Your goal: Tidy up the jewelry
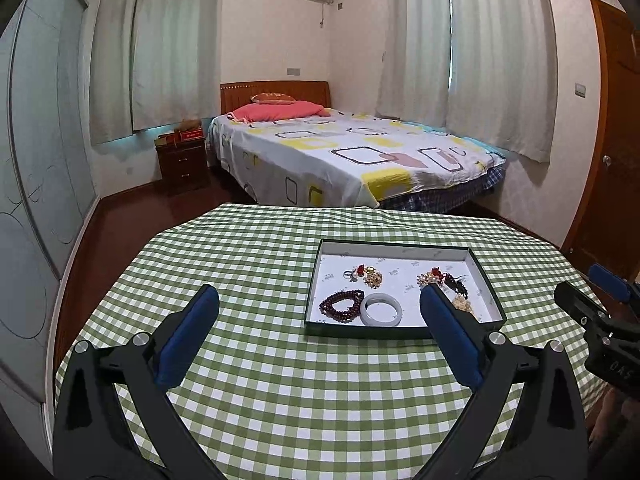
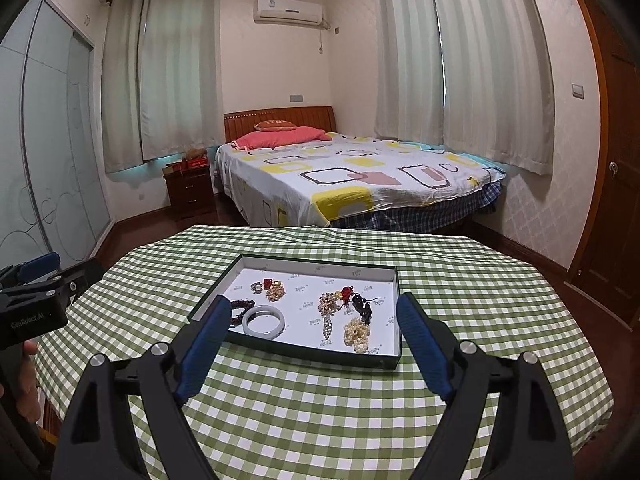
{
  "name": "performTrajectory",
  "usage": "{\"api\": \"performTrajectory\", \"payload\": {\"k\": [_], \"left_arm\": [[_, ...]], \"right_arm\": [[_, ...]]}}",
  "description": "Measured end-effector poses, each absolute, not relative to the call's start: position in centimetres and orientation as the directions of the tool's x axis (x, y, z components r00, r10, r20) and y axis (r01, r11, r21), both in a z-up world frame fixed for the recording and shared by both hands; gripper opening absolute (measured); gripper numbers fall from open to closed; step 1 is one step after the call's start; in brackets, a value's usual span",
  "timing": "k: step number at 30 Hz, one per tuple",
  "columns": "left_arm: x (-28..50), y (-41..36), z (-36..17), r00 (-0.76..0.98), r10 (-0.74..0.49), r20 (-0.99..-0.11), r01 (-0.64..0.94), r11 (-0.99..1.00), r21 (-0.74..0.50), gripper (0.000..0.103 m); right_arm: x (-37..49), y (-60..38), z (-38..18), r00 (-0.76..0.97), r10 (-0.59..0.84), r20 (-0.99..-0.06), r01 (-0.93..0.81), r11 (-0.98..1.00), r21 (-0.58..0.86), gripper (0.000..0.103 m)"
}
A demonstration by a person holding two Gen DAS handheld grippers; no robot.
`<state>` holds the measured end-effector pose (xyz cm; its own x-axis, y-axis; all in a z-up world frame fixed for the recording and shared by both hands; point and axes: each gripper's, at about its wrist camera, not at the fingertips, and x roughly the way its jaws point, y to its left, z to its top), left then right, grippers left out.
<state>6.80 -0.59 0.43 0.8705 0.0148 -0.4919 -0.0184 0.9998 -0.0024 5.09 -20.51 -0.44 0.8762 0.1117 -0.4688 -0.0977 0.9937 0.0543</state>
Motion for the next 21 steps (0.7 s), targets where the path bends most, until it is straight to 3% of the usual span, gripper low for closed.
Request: {"api": "performTrajectory", "payload": {"k": [21], "left_arm": [[6.51, -0.14, 0.35, 0.872, 0.016, -0.489, -0.023, 1.0, -0.009, 0.098]], "right_arm": [[4.89, -20.37, -0.35, 0.878, 0.11, -0.465, -0.097, 0.994, 0.052, 0.082]]}}
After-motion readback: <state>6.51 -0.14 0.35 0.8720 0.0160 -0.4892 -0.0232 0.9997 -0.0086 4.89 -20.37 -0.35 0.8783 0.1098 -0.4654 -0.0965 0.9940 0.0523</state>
